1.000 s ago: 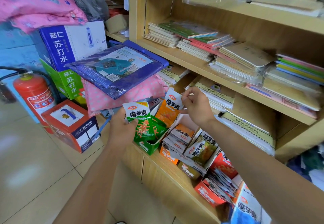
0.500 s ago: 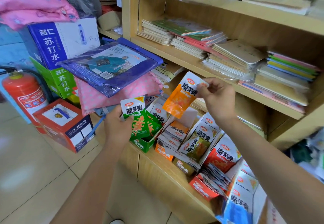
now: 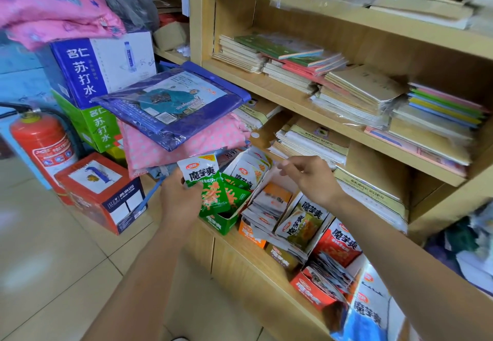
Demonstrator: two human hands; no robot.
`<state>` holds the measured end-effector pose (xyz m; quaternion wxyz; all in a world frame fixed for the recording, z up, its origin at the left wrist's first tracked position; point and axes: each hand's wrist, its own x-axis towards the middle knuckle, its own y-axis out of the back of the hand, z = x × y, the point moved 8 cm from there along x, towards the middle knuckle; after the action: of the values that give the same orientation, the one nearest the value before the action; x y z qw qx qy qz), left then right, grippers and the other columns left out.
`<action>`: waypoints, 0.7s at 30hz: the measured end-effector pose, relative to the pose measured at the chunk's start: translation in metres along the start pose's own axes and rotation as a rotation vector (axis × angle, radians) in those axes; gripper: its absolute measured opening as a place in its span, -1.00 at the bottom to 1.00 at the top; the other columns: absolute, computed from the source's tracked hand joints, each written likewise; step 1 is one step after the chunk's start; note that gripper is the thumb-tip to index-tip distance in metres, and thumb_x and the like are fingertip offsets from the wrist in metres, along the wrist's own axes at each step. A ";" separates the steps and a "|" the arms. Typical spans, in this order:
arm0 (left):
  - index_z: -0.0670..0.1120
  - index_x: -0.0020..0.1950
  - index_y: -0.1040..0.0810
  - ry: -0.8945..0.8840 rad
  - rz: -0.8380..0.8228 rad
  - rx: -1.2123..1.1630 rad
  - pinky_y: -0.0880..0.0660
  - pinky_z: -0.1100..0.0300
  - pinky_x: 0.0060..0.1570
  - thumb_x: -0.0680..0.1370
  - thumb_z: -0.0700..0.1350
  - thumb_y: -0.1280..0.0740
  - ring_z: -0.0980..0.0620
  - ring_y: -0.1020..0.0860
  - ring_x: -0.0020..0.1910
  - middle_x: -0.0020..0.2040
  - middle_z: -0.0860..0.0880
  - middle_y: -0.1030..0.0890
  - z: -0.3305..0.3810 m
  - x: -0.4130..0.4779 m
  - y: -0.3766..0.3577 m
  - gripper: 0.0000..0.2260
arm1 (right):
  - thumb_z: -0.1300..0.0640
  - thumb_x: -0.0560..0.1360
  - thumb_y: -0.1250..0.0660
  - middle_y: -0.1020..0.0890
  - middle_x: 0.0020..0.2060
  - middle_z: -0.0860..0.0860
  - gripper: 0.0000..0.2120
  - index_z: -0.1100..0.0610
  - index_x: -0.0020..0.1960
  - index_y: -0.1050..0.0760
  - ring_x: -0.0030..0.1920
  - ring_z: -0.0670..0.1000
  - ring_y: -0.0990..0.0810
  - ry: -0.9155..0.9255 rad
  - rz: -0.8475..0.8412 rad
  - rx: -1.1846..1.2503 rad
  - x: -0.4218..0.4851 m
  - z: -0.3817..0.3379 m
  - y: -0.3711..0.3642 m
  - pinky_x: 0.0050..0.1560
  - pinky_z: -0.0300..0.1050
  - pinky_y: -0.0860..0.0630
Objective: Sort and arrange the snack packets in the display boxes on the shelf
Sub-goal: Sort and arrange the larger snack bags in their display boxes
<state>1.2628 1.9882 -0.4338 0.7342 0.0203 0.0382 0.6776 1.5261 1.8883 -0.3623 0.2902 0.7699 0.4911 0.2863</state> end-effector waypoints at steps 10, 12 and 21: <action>-0.02 0.18 -0.56 -0.155 0.032 -0.053 -0.52 0.40 -0.30 0.61 -0.34 -0.31 0.16 -0.63 -0.08 0.04 0.00 -0.66 0.028 -0.003 0.006 -0.74 | -0.05 0.57 -0.34 -0.54 0.20 0.04 -0.59 0.01 0.39 -0.46 0.28 0.18 -0.34 0.100 -0.191 -0.559 0.036 0.001 -0.079 0.23 0.06 -0.28; -0.05 0.12 -0.54 -0.240 0.097 -0.043 -0.47 0.46 -0.28 0.61 -0.34 -0.31 0.15 -0.58 -0.11 -0.07 0.06 -0.63 0.040 -0.005 0.012 -0.80 | -0.06 0.58 -0.31 -0.56 0.09 0.03 -0.69 0.00 0.29 -0.51 0.25 0.20 -0.32 0.070 -0.177 -0.541 0.037 -0.001 -0.082 0.10 0.02 -0.24; -0.32 0.06 -0.49 -0.307 0.318 -0.171 -0.36 0.48 -0.32 0.59 -0.40 -0.31 0.32 -0.45 -0.38 -0.29 -0.03 -0.33 0.061 -0.009 0.040 -0.93 | -0.02 0.47 -0.43 -0.62 -0.01 0.00 -0.88 -0.01 -0.08 -0.54 0.22 0.16 -0.34 -0.054 -0.067 -0.542 0.038 -0.008 -0.084 0.22 0.11 -0.31</action>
<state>1.2273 1.9834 -0.3696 0.6144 0.0665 -0.1349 0.7745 1.4835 1.9540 -0.4124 0.5080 0.6546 0.4139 0.3771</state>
